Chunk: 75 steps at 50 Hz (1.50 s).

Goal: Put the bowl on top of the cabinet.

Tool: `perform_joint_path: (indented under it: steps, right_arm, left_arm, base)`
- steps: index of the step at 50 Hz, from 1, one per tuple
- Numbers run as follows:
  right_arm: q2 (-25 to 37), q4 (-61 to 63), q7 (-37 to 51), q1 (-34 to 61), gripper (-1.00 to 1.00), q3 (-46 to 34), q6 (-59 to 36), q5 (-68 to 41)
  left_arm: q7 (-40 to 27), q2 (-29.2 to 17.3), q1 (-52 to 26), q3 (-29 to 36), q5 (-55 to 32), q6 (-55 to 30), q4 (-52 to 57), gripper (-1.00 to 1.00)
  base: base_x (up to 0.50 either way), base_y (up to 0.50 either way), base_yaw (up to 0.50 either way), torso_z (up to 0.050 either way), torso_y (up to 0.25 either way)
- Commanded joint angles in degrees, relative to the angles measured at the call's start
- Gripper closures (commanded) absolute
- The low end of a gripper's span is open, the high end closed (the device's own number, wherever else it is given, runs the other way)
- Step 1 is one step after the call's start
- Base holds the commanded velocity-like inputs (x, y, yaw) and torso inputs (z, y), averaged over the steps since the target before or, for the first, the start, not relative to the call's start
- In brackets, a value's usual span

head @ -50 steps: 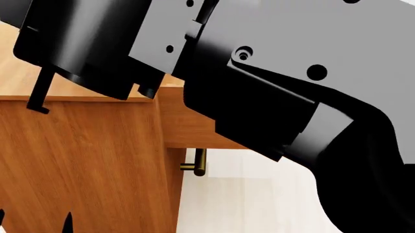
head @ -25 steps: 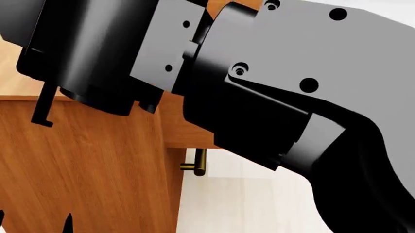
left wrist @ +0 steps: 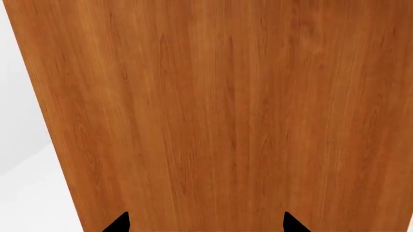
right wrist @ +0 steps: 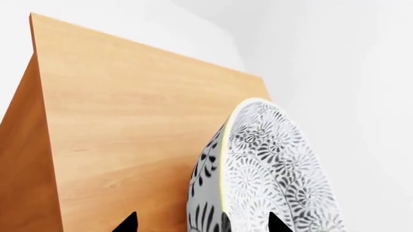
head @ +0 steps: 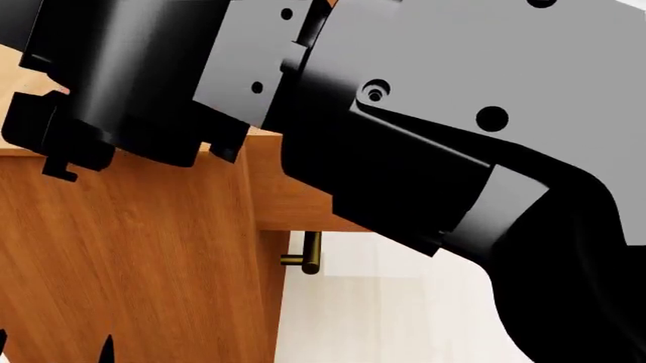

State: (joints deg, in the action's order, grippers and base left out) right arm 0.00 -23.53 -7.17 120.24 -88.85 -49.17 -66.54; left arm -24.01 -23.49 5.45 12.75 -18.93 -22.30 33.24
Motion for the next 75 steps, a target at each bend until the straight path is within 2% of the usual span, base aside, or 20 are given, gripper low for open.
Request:
perform_joint_path:
  steps: [1, 12, 23, 28, 38, 47, 49, 50, 55, 57, 60, 62, 67, 68, 70, 75]
  right_arm:
    - [0.0, -0.2, 0.1, 1.2, -1.0, 0.0, 0.2, -0.9]
    - [0.0, 2.6, -1.6, 5.5, -1.0, 0.0, -0.6, -0.4]
    - [0.0, 2.5, 1.2, 13.8, -1.0, -0.1, -0.7, -6.9]
    - [0.0, 2.3, 0.8, 14.4, -1.0, 3.2, -4.6, -3.9]
    - [4.9, 6.9, 2.1, 13.6, -1.0, 6.7, -9.1, -2.2]
    - [9.2, 8.1, 1.6, 13.9, -1.0, 6.1, -12.8, 1.0]
    - [12.7, 12.5, 6.4, 11.9, -1.0, 6.5, -15.0, -0.3]
    - [13.3, 12.8, 6.2, 12.1, -1.0, 6.3, -15.3, 0.0]
    - [17.5, 9.0, 7.7, 14.2, -1.0, 2.5, -19.1, 6.2]
    - [18.6, 7.2, 4.9, 14.7, -1.0, -1.7, -23.4, 15.7]
    - [21.7, 3.9, 4.5, 14.7, -1.0, 6.5, -27.4, 19.3]
    - [23.1, 4.7, 2.6, 14.7, -1.0, 6.9, -30.2, 25.5]
    - [26.6, 8.3, -0.8, 14.6, -1.0, 14.5, -36.3, 32.5]
    - [25.4, 4.6, -9.4, 14.7, -1.0, 14.5, -34.2, 41.1]
    - [27.2, 10.1, -7.5, 13.5, -1.0, 17.5, -38.5, 41.4]
    - [28.4, 11.0, -8.4, 14.0, -1.0, 17.6, -38.9, 42.3]
  left_arm:
    - [-0.4, -0.1, 0.2, 0.2, -0.1, -0.2, 0.7, -1.0]
    - [-0.4, -0.3, 0.7, 0.7, 0.0, 0.1, 1.1, -1.0]
    - [-0.6, -0.3, 1.3, 1.7, 0.7, 0.5, 1.8, -1.0]
    - [-0.7, -0.4, 1.2, 1.7, 0.4, 0.4, 2.0, -1.0]
    - [-0.8, -0.3, 0.9, 1.9, 0.4, 0.4, 1.6, -1.0]
    - [-0.6, 0.0, -0.1, 2.4, 0.5, 0.3, -0.1, -1.0]
    - [-0.6, 0.0, -0.3, 2.4, 0.4, 0.2, -0.2, -1.0]
    - [-0.6, 0.1, -0.4, 2.5, 0.4, 0.2, -0.3, -1.0]
    - [-0.5, 0.1, -0.8, 2.9, 0.7, 0.3, -0.8, -1.0]
    - [-0.5, 0.2, -0.9, 2.8, 0.5, 0.2, -1.1, -1.0]
    - [-0.5, 0.3, -1.3, 3.2, 0.7, 0.2, -1.7, -1.0]
    - [-0.5, 0.4, -1.5, 3.4, 0.9, 0.2, -2.0, -1.0]
    - [-0.5, 0.7, -2.2, 3.6, 0.8, -0.1, -2.8, -1.0]
    - [-0.5, 0.8, -2.3, 3.7, 0.9, 0.0, -3.0, -1.0]
    - [-0.5, 0.8, -2.3, 3.9, 1.0, 0.0, -3.1, -1.0]
    - [-0.5, 0.6, -2.3, 3.9, 0.9, 0.0, -3.0, -1.0]
  base:
    - [0.0, 0.0, 0.0, 0.0, 0.0]
    - [0.0, 0.0, 0.0, 0.0, 0.0]
    - [0.0, 0.0, 0.0, 0.0, 0.0]
    - [0.0, 0.0, 0.0, 0.0, 0.0]
    - [0.0, 0.0, 0.0, 0.0, 0.0]
    - [0.0, 0.0, 0.0, 0.0, 0.0]
    - [0.0, 0.0, 0.0, 0.0, 0.0]
    - [0.0, 0.0, 0.0, 0.0, 0.0]
    - [0.0, 0.0, 0.0, 0.0, 0.0]
    - [0.0, 0.0, 0.0, 0.0, 0.0]
    - [0.0, 0.0, 0.0, 0.0, 0.0]
    - [0.0, 0.0, 0.0, 0.0, 0.0]
    - [0.0, 0.0, 0.0, 0.0, 0.0]
    - [0.0, 0.0, 0.0, 0.0, 0.0]
    - [0.0, 0.0, 0.0, 0.0, 0.0]
    - [0.0, 0.0, 0.0, 0.0, 0.0]
